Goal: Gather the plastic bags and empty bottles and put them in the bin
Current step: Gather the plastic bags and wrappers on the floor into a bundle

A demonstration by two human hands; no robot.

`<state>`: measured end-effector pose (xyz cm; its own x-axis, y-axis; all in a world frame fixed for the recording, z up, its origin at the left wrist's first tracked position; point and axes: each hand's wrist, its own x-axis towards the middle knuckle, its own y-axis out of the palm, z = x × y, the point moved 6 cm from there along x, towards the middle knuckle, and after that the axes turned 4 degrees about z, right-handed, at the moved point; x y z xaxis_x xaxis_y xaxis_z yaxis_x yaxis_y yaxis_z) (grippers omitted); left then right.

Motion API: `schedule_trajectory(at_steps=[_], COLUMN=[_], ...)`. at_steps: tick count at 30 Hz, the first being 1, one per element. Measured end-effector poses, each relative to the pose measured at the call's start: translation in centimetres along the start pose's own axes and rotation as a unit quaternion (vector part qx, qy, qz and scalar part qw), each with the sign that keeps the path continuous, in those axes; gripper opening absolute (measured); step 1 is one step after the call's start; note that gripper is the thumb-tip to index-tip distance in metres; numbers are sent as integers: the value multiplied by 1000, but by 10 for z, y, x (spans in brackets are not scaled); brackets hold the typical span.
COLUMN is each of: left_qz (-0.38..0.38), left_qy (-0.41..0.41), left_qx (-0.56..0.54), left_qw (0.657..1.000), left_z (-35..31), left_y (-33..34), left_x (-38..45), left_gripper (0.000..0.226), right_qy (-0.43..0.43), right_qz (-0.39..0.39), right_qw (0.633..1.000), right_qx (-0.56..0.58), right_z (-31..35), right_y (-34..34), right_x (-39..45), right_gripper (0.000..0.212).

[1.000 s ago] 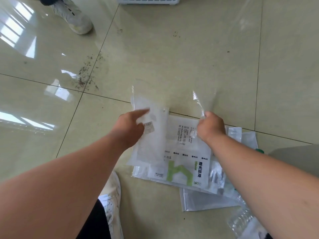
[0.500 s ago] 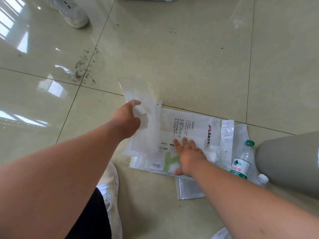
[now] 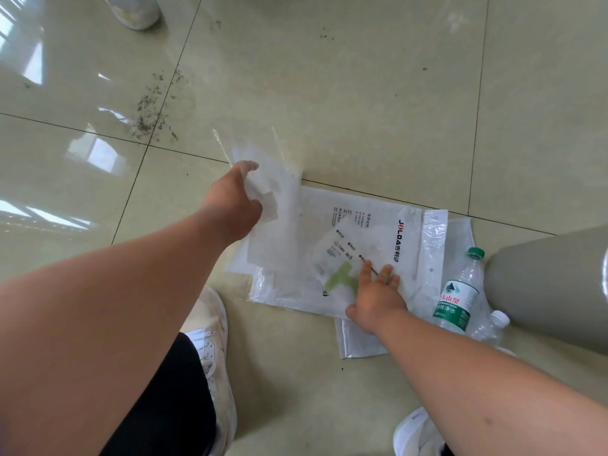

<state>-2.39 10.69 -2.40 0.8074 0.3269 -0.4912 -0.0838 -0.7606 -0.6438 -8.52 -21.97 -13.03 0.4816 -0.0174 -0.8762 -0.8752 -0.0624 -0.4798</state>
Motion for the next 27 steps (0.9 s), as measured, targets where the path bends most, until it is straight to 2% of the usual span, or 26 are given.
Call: schedule_trajectory(at_steps=[2,5,6,10,13,17,19,21,24,27], left_qz=[3,21,30,56,81,112,131,133,121,187], left_qy=[6,8,9,15,31,42,37,13,-16,-48], left_qx=[6,33,37,19,12,-14,-49,-107,-185,-235], left_qw=[1000,999,999,998,996,993,990,985,975,953], left_z=[1,-1,-2,-12,-20,-26,-27,-29,-24,-15], left_y=[-1,-2,0,11,19,29,37,40,33,36], left_x=[-3,-4,-5,-8,-10,-13,-13,-13,-10,-12], left_gripper=[73,69,68,67,73,78,88,102,79,68], right_qy=[-12,-49,-47,-1,7,-72,-159,-217,-235,-244], right_qz=[-19,-90,-101,-154,-153,-188,-176,-152,-131,-104], right_qw=[998,983,980,956,923,905,900,909,921,920], right_qx=[56,150,162,250,354,374,364,323,283,290], right_z=[1,4,4,-4,1,46,87,122,141,134], right_y=[-7,-36,-45,-76,-92,-119,-126,-123,-116,-107], right_x=[-3,-14,-18,-27,-35,-56,-71,-79,-79,-69], right_gripper=[86,17,10,27,38,28,41,41,31,36])
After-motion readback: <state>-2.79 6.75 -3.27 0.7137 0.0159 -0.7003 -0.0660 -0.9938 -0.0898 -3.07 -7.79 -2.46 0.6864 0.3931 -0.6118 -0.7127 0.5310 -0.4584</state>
